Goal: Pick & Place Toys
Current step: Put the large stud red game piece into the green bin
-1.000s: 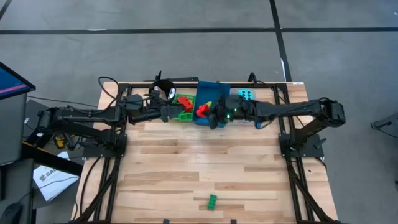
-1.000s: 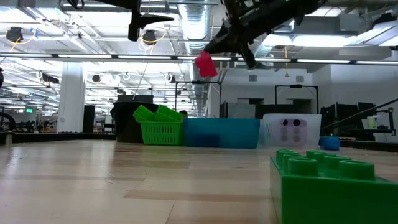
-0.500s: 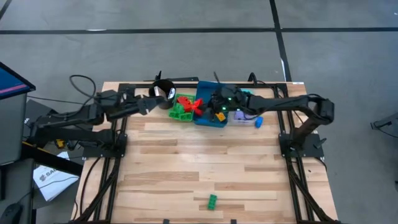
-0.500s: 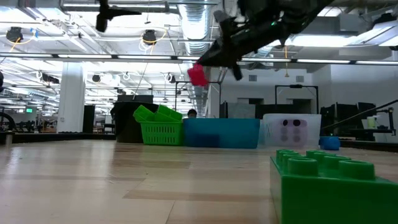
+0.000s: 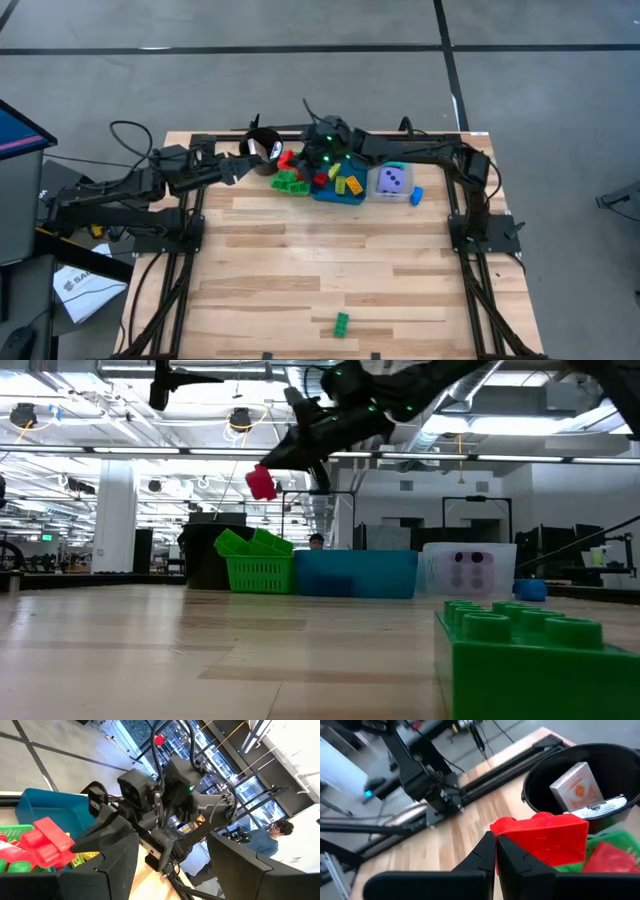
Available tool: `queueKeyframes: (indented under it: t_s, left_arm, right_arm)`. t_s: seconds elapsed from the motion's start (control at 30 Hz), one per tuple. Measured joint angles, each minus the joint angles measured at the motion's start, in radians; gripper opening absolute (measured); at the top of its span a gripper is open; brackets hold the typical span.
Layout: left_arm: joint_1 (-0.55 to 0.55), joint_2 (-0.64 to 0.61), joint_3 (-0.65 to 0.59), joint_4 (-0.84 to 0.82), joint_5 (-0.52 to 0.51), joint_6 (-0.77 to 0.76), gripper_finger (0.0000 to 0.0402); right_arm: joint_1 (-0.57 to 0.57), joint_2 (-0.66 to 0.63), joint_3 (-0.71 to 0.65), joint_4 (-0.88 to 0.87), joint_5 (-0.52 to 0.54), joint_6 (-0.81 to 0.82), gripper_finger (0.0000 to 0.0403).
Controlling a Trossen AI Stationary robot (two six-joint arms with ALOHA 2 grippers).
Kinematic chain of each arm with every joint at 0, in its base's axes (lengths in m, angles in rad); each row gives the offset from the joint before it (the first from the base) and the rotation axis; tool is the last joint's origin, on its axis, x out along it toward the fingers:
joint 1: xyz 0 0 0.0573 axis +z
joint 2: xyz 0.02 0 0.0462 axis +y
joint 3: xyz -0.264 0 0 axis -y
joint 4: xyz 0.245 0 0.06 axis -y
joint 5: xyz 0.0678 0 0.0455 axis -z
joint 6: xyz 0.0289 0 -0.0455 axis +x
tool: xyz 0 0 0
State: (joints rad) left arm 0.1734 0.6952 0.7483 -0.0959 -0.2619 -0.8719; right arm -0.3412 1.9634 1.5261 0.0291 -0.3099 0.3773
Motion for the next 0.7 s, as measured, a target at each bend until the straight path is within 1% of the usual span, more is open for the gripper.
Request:
queueKeyframes:
  t_s: [0.07,0.17,0.27,0.33,0.4,0.5,0.6,0.7]
  left_arm:
    - [0.0,0.0,0.0,-0.001,0.0,0.0,0.0231]
    - [0.0,0.0,0.0,-0.004,0.0,0.0,0.0231]
    - [0.0,0.0,0.0,-0.042,0.0,-0.02,0.0231]
    - [0.0,0.0,0.0,-0.09,0.006,-0.088,0.0231]
    - [0.0,0.0,0.0,-0.136,0.025,-0.174,0.0231]
    - [0.0,0.0,0.0,-0.192,0.089,-0.264,0.0231]
    - [0.0,0.003,0.0,-0.21,0.135,-0.311,0.0231]
    - [0.0,0.005,0.0,-0.195,0.138,-0.319,0.0231]
  right_arm:
    - [0.0,0.025,0.069,-0.087,0.014,-0.041,0.0]
    - [0.007,0.041,0.136,-0.235,0.04,-0.106,0.0]
    - [0.024,0.036,0.16,-0.308,0.083,-0.155,0.0]
    - [0.036,0.014,0.157,-0.359,0.091,-0.186,0.0]
    - [0.059,-0.01,0.159,-0.355,0.11,-0.248,0.0]
    - [0.1,-0.066,0.159,-0.372,0.129,-0.363,0.0]
    - [0.144,-0.113,0.159,-0.365,0.133,-0.433,0.0]
    - [0.191,-0.151,0.159,-0.362,0.173,-0.476,0.0]
